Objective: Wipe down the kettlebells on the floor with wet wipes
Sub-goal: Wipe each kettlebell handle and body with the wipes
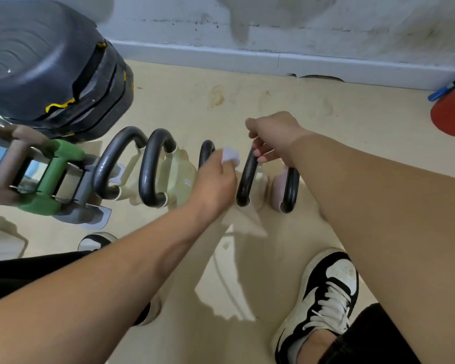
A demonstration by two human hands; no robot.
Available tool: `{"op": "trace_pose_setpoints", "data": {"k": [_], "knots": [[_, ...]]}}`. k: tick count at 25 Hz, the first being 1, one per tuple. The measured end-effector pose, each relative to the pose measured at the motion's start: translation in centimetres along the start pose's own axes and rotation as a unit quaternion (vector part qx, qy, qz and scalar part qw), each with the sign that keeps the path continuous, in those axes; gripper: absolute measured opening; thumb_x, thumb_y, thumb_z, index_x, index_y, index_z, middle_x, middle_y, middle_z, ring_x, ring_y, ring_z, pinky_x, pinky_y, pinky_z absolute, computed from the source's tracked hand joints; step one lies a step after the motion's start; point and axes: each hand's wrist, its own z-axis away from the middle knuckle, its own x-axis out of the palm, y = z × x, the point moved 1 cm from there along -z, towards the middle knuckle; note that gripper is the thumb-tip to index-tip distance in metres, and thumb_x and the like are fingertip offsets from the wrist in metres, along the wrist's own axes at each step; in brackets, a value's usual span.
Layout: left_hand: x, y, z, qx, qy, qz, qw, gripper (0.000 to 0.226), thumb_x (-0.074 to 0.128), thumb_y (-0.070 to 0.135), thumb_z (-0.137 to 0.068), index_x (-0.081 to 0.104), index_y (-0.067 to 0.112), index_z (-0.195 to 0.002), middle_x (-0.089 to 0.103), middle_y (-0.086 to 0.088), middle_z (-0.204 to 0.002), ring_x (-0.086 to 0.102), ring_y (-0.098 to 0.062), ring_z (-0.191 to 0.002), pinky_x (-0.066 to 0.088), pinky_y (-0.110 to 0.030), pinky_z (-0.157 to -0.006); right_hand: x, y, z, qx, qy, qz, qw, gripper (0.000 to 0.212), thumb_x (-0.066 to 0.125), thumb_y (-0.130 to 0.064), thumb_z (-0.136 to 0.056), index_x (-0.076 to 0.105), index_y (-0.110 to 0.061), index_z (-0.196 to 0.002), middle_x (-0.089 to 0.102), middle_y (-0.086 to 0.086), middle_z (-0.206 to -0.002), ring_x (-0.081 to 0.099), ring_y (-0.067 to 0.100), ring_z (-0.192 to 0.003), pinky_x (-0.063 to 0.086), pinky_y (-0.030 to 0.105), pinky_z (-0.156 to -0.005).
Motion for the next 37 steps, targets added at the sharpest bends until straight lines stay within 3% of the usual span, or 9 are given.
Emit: {"op": "trace_pose_setpoints", "data": {"k": [3, 6, 10, 12, 16, 20, 26, 32, 37], "knots": [[-2.0, 2.8, -1.0, -0.025, -0.042, 0.077, 0.996, 0.042, 0.044, 0.028, -0.101, 0.052, 0.026, -0.143, 0.061, 0.014, -0.134, 0.054, -0.006, -0.127, 0.041, -0.027, -0.106, 0.3, -1.0, 1.0, 0.013, -0.173, -0.120, 0.978, 0.053, 0.068, -0.057, -0.088, 0.067, -0.007, -0.106, 0.070, 0.011, -0.091, 0.071, 0.026, -0.080, 0.060, 0.044, -0.091], [-1.9, 4.4, -0.6, 0.036, -0.111, -0.009, 0.993, 0.071, 0.057, 0.023, -0.094, 0.025, 0.023, -0.157, 0.056, 0.019, -0.130, 0.054, 0.001, -0.118, 0.038, -0.006, -0.086, 0.3, -1.3, 1.2, 0.035, -0.264, -0.197, 0.944, 0.068, 0.076, -0.050, -0.083, 0.063, -0.002, -0.129, 0.073, 0.012, -0.119, 0.072, 0.026, -0.110, 0.056, 0.043, -0.100], [-1.6, 5.8, -1.9, 0.032, -0.096, 0.061, 0.993, 0.081, 0.058, 0.007, -0.085, 0.021, 0.013, -0.157, 0.051, -0.002, -0.146, 0.056, -0.012, -0.126, 0.046, -0.012, -0.092, -0.3, -0.9, 0.2, 0.068, -0.187, -0.231, 0.952, 0.035, 0.066, -0.018, -0.097, 0.062, -0.001, -0.128, 0.073, 0.011, -0.119, 0.073, 0.021, -0.105, 0.060, 0.039, -0.091], [-1.7, 5.3, -2.0, -0.008, -0.080, 0.111, 0.991, 0.093, 0.050, -0.008, -0.084, 0.008, 0.022, -0.161, 0.031, 0.004, -0.162, 0.044, -0.011, -0.140, 0.047, -0.019, -0.095, -1.2, -0.5, -0.3, 0.079, -0.071, -0.192, 0.976, 0.026, 0.059, -0.005, -0.096, 0.063, -0.002, -0.122, 0.074, 0.012, -0.114, 0.075, 0.025, -0.094, 0.063, 0.036, -0.075], [-1.0, 2.8, -1.5, -0.058, -0.038, 0.101, 0.992, 0.083, 0.040, -0.006, -0.086, 0.018, 0.025, -0.160, 0.037, 0.005, -0.157, 0.050, -0.011, -0.132, 0.051, -0.029, -0.097, -2.7, -0.9, 0.4, -0.030, 0.173, 0.006, 0.984, 0.011, 0.052, -0.006, -0.084, 0.055, -0.016, -0.081, 0.062, 0.005, -0.081, 0.064, 0.024, -0.074, 0.042, 0.023, -0.054], [0.0, 0.7, -1.3, -0.095, -0.026, 0.117, 0.988, 0.074, 0.040, -0.001, -0.090, 0.024, 0.024, -0.157, 0.041, 0.004, -0.147, 0.055, -0.012, -0.123, 0.045, -0.026, -0.089, 0.7, -0.2, 1.1, -0.062, 0.133, 0.179, 0.973, 0.010, 0.052, -0.008, -0.090, 0.060, -0.012, -0.094, 0.055, 0.008, -0.094, 0.055, 0.029, -0.087, 0.046, 0.031, -0.072], [1.0, -1.2, -0.4, -0.127, -0.049, 0.138, 0.981, 0.071, 0.044, -0.004, -0.093, 0.029, 0.023, -0.156, 0.046, 0.005, -0.138, 0.059, -0.016, -0.119, 0.044, -0.013, -0.077, 6.2, 1.4, -2.2, 0.111, 0.084, 0.006, 0.990, 0.044, 0.059, -0.036, -0.090, 0.059, -0.010, -0.126, 0.059, 0.013, -0.131, 0.061, 0.034, -0.107, 0.052, 0.039, -0.095], [0.5, -3.5, -0.3, -0.144, -0.083, 0.138, 0.976, 0.076, 0.049, -0.001, -0.090, 0.026, 0.025, -0.157, 0.046, 0.003, -0.142, 0.062, -0.016, -0.116, 0.051, -0.037, -0.102, 5.2, 1.8, -3.6, 0.148, 0.097, -0.115, 0.977, 0.026, 0.065, -0.024, -0.090, 0.063, -0.006, -0.108, 0.066, 0.008, -0.089, 0.060, 0.024, -0.074, 0.043, 0.031, -0.067], [0.4, -3.7, 0.2, -0.134, -0.099, 0.152, 0.974, 0.069, 0.049, 0.002, -0.091, 0.031, 0.023, -0.154, 0.050, 0.002, -0.138, 0.059, -0.016, -0.119, 0.048, -0.023, -0.086, 6.0, 0.9, -1.9, 0.087, 0.201, 0.049, 0.975, 0.024, 0.053, -0.032, -0.098, 0.060, -0.010, -0.090, 0.060, 0.008, -0.092, 0.055, 0.030, -0.082, 0.042, 0.029, -0.071]]}}
